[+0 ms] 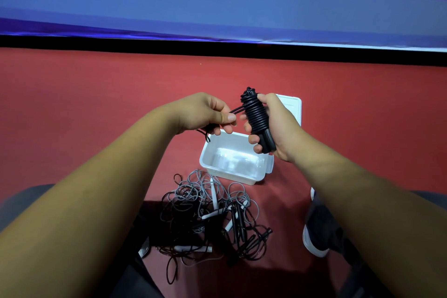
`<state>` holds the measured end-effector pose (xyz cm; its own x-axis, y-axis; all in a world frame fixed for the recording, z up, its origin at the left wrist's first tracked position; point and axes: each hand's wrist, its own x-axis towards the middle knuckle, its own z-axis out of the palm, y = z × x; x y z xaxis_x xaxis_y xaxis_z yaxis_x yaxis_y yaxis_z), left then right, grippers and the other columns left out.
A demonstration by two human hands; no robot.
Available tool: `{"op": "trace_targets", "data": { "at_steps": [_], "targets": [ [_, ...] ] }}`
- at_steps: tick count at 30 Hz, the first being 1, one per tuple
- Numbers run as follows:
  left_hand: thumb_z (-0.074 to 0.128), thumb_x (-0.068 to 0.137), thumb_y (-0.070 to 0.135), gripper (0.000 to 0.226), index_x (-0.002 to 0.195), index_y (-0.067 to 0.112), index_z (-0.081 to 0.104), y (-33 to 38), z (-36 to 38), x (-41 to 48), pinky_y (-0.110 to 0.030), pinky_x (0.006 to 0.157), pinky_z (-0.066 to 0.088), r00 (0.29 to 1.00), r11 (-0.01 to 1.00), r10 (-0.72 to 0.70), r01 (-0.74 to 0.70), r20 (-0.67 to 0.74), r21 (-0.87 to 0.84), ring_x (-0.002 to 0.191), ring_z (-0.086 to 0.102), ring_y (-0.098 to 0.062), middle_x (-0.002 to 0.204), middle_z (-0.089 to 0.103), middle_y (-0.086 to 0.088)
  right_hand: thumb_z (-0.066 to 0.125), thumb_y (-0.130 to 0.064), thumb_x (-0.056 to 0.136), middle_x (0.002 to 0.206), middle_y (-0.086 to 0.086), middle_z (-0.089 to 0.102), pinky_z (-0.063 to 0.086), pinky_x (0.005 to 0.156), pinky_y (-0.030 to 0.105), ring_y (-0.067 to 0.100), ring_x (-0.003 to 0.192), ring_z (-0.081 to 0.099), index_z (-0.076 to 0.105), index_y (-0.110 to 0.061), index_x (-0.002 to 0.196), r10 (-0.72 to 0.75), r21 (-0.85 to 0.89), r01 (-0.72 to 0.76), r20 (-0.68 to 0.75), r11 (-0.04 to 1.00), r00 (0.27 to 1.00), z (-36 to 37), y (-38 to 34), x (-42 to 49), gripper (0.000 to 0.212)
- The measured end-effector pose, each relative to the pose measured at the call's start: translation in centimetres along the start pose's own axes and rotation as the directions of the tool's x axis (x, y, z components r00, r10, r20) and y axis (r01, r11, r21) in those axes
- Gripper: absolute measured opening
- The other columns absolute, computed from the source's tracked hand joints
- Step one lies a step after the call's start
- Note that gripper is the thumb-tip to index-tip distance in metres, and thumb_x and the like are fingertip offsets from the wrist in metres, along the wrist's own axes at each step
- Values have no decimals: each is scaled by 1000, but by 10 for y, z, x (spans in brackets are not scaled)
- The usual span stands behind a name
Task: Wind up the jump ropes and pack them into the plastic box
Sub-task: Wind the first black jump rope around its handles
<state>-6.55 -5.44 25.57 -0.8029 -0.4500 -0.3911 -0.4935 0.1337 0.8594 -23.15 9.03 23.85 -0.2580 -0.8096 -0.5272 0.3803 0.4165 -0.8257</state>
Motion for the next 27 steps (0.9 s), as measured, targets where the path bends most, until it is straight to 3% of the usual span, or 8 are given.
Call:
{"op": "trace_targets", "data": {
  "at_steps": [6, 10, 15, 17, 20, 24, 27],
  "targets": [
    [66, 102, 15, 15, 111, 10, 77, -2, -4, -1, -33, 79, 56, 999, 989, 28, -31, 24, 141, 84, 72, -11, 100, 81, -3, 57, -83, 85, 74, 6, 57, 36, 52, 28, 22, 50, 46, 74, -12, 93, -8, -64, 13, 81, 998, 997, 1, -3, -3, 74],
    [69, 100, 15, 16, 113, 10, 77, -5, -3, 0, -28, 88, 59, 999, 989, 15, -20, 37, 148, 89, 74, -10, 100, 81, -5, 56, -78, 91, 74, 6, 56, 34, 51, 27, 22, 50, 45, 75, -10, 99, 42, -120, -15, 224, 993, 974, 0, -5, -9, 71],
    [71, 98, 14, 20, 89, 28, 81, -11, -2, -1, -28, 87, 59, 999, 985, 48, -52, 25, 166, 82, 70, -8, 88, 78, 3, 46, -74, 94, 73, 7, 53, 31, 49, 24, 18, 45, 41, 77, -7, 115, 187, -244, -84, 434, 966, 881, -3, -4, -17, 77],
    [70, 96, 7, 24, 83, 25, 80, -11, -1, 0, -30, 82, 56, 998, 981, 60, -65, 31, 180, 77, 63, -10, 83, 74, 2, 47, -73, 93, 73, 8, 54, 33, 48, 23, 17, 43, 41, 77, -10, 123, 254, -294, -118, 485, 949, 837, -2, -2, -20, 76],
    [64, 89, -6, 25, 88, 16, 75, -3, 1, -1, -20, 63, 42, 997, 971, 74, -76, 18, 227, 63, 50, -5, 73, 66, 5, 49, -71, 94, 76, 9, 58, 35, 47, 20, 16, 42, 43, 70, -23, 138, 330, -327, -167, 547, 930, 769, -1, 3, -21, 69],
    [67, 85, -10, 21, 94, 8, 74, 5, 4, -1, -21, 72, 51, 990, 968, 140, -138, 6, 212, 78, 64, -12, 94, 77, -16, 46, -69, 99, 74, 6, 53, 31, 49, 20, 12, 44, 44, 57, -42, 150, 383, -334, -206, 646, 920, 660, -3, 9, -20, 59],
    [72, 82, -12, 21, 96, 4, 73, 11, 7, 0, -23, 75, 54, 985, 965, 175, -172, 4, 196, 81, 69, -15, 92, 77, -11, 51, -69, 95, 73, 5, 47, 28, 49, 21, 10, 47, 42, 60, -40, 145, 399, -340, -214, 697, 916, 596, -3, 12, -19, 58]
  ]
}}
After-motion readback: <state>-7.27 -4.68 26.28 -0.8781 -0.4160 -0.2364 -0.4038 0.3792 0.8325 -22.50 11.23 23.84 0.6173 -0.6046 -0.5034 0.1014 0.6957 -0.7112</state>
